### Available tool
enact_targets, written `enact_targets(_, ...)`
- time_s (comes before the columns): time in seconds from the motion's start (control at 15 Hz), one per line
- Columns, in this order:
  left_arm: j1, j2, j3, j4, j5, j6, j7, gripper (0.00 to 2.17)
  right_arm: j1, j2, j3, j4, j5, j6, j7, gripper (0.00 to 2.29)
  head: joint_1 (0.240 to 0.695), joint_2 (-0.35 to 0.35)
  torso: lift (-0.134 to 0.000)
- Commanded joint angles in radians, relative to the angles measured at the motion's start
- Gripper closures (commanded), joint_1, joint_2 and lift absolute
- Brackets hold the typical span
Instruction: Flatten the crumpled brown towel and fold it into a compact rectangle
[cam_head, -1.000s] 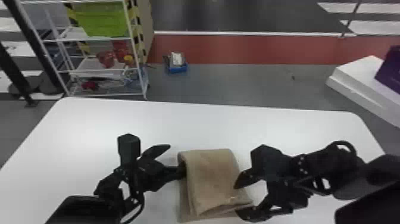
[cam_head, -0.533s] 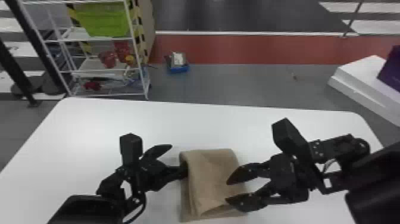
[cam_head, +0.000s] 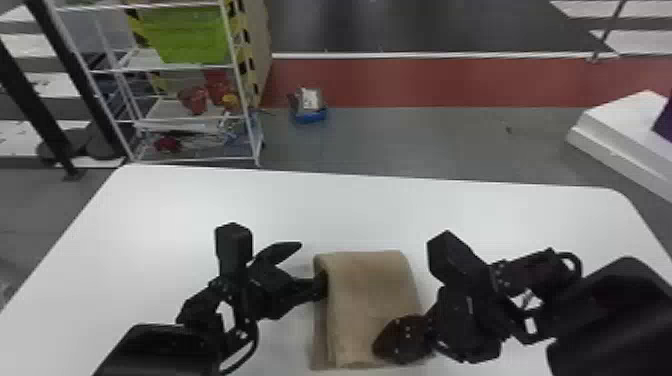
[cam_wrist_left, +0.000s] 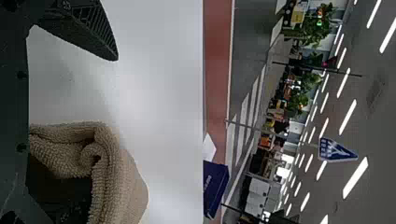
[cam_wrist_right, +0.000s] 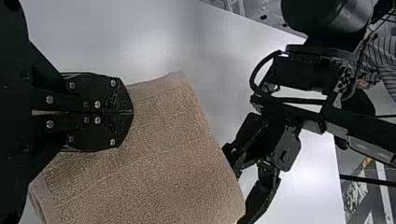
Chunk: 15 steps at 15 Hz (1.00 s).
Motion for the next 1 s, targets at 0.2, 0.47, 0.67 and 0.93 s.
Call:
enact_targets(0.2,-0.028,-0.003,0.008,-0.022,-0.057,0.208,-0.119,0.08,0.000,0.002,0.009,0.022,0.020,-0.016,0.005,1.90,0.695,0.037,-0.124)
enact_targets(0.47,-0.041,-0.003,0.007,-0.099,-0.261,0.355,-0.276,0.08,-0.003,0.002,0.010,0.039,0.025,-0.022,0.005,1.90,0.695,0.023,-0.124)
enact_targets(0.67,-0.051,-0.003,0.027,-0.176,-0.391,0.441,-0.366,0.08,-0.003,0.002,0.010,0.042,0.023,-0.028,0.005,1.90,0.695,0.041,-0.124)
enact_targets(0.93,-0.072,-0.003,0.014,-0.194,-0.654,0.462,-0.431,0.08,-0.003,0.008,0.010,0.053,0.020,-0.053,0.005,1.90,0.695,0.092,-0.124)
